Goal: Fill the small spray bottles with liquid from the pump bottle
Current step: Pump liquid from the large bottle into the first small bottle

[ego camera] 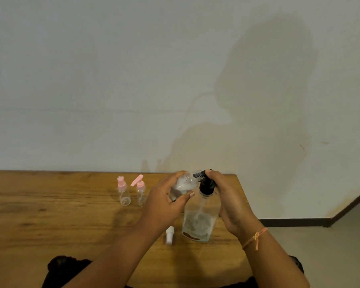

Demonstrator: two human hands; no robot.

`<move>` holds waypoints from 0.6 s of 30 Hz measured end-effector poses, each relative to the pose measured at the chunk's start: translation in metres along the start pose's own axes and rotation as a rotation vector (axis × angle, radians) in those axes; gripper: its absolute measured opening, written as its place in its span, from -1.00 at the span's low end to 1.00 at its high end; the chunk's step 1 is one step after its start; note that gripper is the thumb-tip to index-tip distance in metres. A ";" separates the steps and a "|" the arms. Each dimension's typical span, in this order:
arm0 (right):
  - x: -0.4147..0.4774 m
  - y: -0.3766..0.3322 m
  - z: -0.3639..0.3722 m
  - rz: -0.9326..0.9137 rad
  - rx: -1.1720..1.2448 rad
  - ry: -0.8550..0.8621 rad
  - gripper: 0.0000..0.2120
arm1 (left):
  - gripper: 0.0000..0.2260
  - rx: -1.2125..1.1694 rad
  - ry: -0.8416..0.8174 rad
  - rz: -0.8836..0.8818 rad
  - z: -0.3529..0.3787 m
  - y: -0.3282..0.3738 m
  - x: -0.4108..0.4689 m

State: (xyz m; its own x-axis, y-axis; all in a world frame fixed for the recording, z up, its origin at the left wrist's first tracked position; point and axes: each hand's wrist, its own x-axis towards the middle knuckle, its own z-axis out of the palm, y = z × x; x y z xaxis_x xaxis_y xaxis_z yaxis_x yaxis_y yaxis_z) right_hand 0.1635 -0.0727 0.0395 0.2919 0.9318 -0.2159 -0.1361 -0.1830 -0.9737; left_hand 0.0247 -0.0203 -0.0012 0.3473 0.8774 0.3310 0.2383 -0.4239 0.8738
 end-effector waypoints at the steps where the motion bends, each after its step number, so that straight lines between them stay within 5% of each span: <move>1: 0.000 0.000 -0.001 0.012 -0.001 -0.015 -0.72 | -0.58 -0.001 0.006 0.002 0.000 -0.001 0.000; 8: 0.000 -0.005 0.003 -0.002 -0.070 -0.021 -0.38 | -0.57 0.033 0.025 0.017 0.001 0.002 0.000; 14: -0.001 -0.001 0.013 -0.032 -0.105 0.114 -0.66 | -0.60 0.019 0.001 0.020 0.000 0.000 0.000; 18: 0.001 0.000 0.011 -0.023 -0.109 0.122 -0.66 | -0.61 0.030 -0.013 0.016 0.000 -0.002 -0.002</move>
State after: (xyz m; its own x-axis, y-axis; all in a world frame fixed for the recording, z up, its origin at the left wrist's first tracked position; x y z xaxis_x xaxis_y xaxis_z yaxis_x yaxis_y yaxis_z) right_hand 0.1535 -0.0684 0.0396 0.4075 0.8924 -0.1941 -0.0260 -0.2012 -0.9792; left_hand 0.0233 -0.0211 -0.0029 0.3628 0.8677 0.3399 0.2600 -0.4445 0.8572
